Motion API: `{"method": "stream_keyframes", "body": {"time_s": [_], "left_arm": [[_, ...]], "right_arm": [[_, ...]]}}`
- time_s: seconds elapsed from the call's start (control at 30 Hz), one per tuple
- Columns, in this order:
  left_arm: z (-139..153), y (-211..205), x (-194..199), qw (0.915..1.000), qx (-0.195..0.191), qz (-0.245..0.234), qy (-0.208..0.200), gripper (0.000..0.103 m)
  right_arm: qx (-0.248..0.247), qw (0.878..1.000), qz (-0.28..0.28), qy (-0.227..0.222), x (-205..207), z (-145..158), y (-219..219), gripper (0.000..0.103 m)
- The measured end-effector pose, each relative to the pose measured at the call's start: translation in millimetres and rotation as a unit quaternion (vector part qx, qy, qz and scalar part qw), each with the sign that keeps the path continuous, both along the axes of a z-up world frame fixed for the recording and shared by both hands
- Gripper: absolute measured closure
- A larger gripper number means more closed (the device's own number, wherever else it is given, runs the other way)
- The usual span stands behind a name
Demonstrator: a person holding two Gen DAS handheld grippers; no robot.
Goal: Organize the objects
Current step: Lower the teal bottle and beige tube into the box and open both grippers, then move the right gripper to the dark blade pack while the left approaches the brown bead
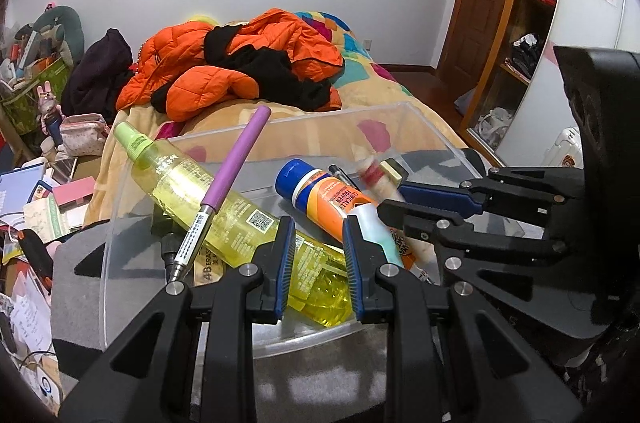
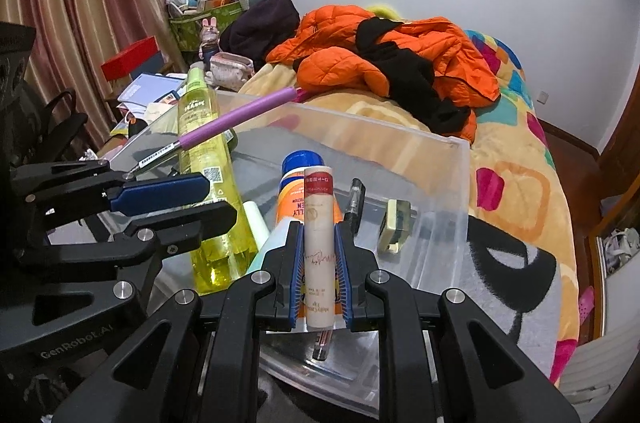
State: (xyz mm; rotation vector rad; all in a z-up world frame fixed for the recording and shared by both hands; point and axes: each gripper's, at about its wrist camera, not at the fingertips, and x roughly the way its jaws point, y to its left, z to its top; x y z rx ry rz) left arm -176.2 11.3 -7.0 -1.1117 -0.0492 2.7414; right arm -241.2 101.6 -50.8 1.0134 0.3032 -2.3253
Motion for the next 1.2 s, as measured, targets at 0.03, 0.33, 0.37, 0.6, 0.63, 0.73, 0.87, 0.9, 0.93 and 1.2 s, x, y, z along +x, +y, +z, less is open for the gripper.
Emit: {"method": "stream_keyframes", "body": {"time_s": [0.03, 0.33, 0.37, 0.6, 0.63, 0.73, 0.87, 0.9, 0.93, 1.2], "left_arm": [[1.1, -0.8, 0.9, 1.0, 0.0, 0.0, 0.001, 0.079], [19.5, -2.7, 24.2, 0.9995, -0.003, -0.006, 0.031, 0.063], [21.4, -1.7, 26.6, 0.9994, -0.004, -0.006, 0.033, 0.062], [24.1, 1.4, 47.3, 0.9991, -0.002, -0.014, 0.04, 0.057], [22.8, 2.9, 50.3, 0.9991, -0.002, -0.016, 0.039, 0.057], [15.3, 9.1, 61.8, 0.9992, -0.004, -0.025, 0.03, 0.057], [3.6, 16.4, 69.8, 0.9993, -0.008, -0.033, 0.015, 0.057], [-0.2, 17.3, 70.1, 0.9994, -0.008, -0.033, 0.009, 0.057], [-2.7, 18.2, 71.2, 0.9994, -0.008, -0.034, 0.006, 0.057], [-25.0, 13.3, 75.3, 0.9993, -0.003, -0.026, -0.025, 0.057]], "right_arm": [[0.001, 1.0, -0.001, 0.0, 0.3, 0.3, -0.3, 0.089], [-0.012, 1.0, -0.016, 0.017, 18.6, 20.2, 17.5, 0.088], [-0.013, 1.0, -0.019, 0.019, 21.8, 22.4, 20.6, 0.088], [-0.034, 0.998, -0.041, 0.03, 48.0, 34.1, 49.5, 0.075], [-0.035, 0.998, -0.044, 0.03, 50.2, 34.1, 51.8, 0.074], [-0.038, 0.998, -0.049, 0.024, 58.8, 30.0, 59.5, 0.073], [-0.034, 0.998, -0.058, 0.014, 68.2, 19.7, 64.8, 0.061], [-0.032, 0.998, -0.056, 0.009, 70.0, 17.0, 65.2, 0.059], [-0.027, 0.998, -0.056, 0.007, 72.3, 13.8, 63.7, 0.059], [-0.014, 0.996, -0.077, -0.032, 74.2, -15.4, 56.8, 0.058]]}}
